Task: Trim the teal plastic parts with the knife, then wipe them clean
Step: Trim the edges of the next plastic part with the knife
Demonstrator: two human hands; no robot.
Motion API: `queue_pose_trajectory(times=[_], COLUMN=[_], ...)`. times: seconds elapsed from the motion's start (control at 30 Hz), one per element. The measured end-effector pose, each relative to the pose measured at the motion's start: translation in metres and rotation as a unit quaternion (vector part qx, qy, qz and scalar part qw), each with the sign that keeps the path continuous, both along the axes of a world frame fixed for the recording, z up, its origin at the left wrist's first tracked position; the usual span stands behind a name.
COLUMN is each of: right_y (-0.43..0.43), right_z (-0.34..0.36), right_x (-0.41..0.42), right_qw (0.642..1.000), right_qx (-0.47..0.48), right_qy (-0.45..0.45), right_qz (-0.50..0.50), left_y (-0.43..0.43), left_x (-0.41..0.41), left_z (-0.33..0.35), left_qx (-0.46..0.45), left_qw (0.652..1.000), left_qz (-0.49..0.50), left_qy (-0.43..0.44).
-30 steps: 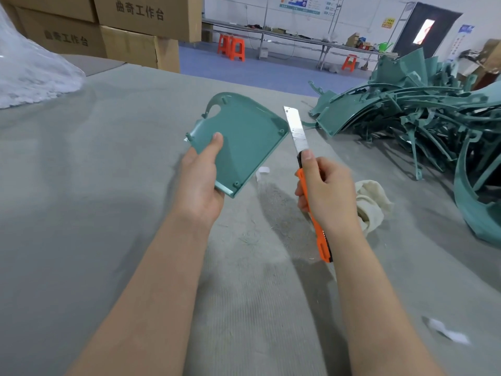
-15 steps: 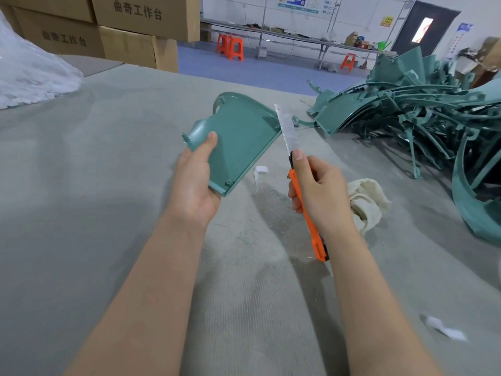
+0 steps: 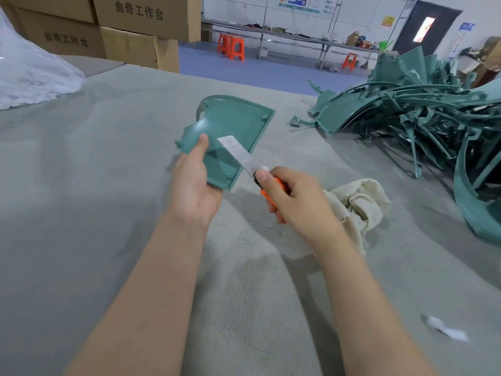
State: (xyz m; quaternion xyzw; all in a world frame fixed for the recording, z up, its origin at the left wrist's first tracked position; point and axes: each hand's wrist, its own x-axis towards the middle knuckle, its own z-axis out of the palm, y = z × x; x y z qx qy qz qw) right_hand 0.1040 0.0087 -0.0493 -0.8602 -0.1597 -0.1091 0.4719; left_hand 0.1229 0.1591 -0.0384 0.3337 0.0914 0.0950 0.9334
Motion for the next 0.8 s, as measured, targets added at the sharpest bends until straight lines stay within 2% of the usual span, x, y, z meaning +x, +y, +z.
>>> queue_pose_trajectory(times=[0.1,0.2,0.27,0.37,0.47,0.6,0.8], right_y=[0.002,-0.003,-0.009,-0.017,-0.022,-0.020,-0.018], right_z=[-0.001,0.002,0.005,0.008,0.008,0.005,0.003], right_x=[-0.001,-0.002,-0.001,0.003,0.005,0.005,0.005], right_qw=[0.998,0.996,0.998,0.995,0.986,0.986,0.992], right_qx=[-0.029,-0.028,0.013,0.087,0.114,0.100,0.086], right_qy=[0.006,0.038,0.042,0.015,0.011,0.023,0.031], right_qz=[0.047,0.073,0.046,-0.053,-0.123,-0.133,-0.091], left_y=[0.001,0.002,0.001,-0.001,-0.001,-0.002,0.001], left_x=[0.000,0.000,0.000,0.000,0.000,0.000,0.000], left_z=[0.001,0.002,0.003,0.001,0.000,-0.001,-0.002], left_qx=[-0.048,-0.055,-0.034,0.012,0.033,0.047,0.058], left_qw=[0.999,0.998,0.999,1.000,0.999,0.998,0.998], left_qz=[-0.004,-0.018,-0.011,-0.011,-0.026,-0.031,-0.025], left_qy=[-0.004,-0.008,-0.003,-0.003,-0.012,-0.020,-0.030])
